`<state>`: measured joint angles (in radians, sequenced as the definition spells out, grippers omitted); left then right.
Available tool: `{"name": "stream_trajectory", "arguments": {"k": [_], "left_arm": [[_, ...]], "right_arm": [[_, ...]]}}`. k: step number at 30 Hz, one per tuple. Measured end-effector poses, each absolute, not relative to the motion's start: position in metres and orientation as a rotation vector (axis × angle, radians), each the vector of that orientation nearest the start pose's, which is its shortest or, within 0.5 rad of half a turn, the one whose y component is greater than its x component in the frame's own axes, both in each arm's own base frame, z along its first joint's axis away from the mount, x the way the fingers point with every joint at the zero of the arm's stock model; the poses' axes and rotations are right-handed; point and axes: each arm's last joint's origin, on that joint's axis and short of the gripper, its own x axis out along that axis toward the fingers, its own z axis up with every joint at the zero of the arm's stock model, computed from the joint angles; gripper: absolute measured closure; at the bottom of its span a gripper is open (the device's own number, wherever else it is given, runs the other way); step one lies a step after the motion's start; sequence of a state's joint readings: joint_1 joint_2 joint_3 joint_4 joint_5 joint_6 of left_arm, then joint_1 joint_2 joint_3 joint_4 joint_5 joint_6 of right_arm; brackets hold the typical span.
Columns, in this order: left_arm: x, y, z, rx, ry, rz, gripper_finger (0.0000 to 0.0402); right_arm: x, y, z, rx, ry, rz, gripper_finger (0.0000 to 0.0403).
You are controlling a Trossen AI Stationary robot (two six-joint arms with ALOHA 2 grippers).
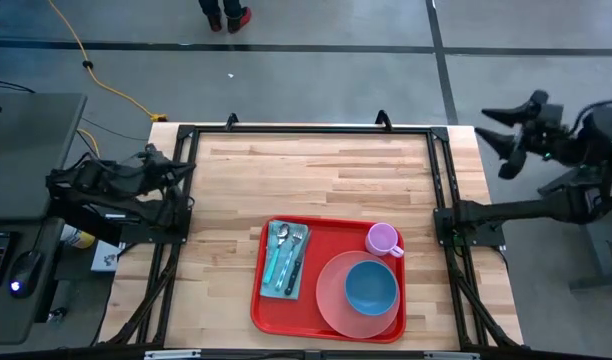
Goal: Set up tray
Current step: Return to Home Position
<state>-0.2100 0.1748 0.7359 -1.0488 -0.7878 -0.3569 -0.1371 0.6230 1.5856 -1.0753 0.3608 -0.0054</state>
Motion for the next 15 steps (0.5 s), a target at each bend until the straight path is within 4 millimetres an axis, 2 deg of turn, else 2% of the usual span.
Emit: {"name": "stream_trajectory", "arguments": {"k": [7,12,15], "left_arm": [[-0.01,0.021,0.291,-0.036,0.184,0.494,0.0362],[-0.005,0.018,0.293,0.05,0.182,0.412,0.0362],[0.007,0.014,0.288,0.076,0.15,0.336,0.0362]], "right_arm": [[-0.021,-0.006,0.415,0.066,-0.189,-0.458,0.0197],[-0.017,-0.007,0.37,0.134,-0.31,-0.437,0.0197],[-0.012,-0.008,0.356,0.152,-0.395,-0.43,0.0197]]}}
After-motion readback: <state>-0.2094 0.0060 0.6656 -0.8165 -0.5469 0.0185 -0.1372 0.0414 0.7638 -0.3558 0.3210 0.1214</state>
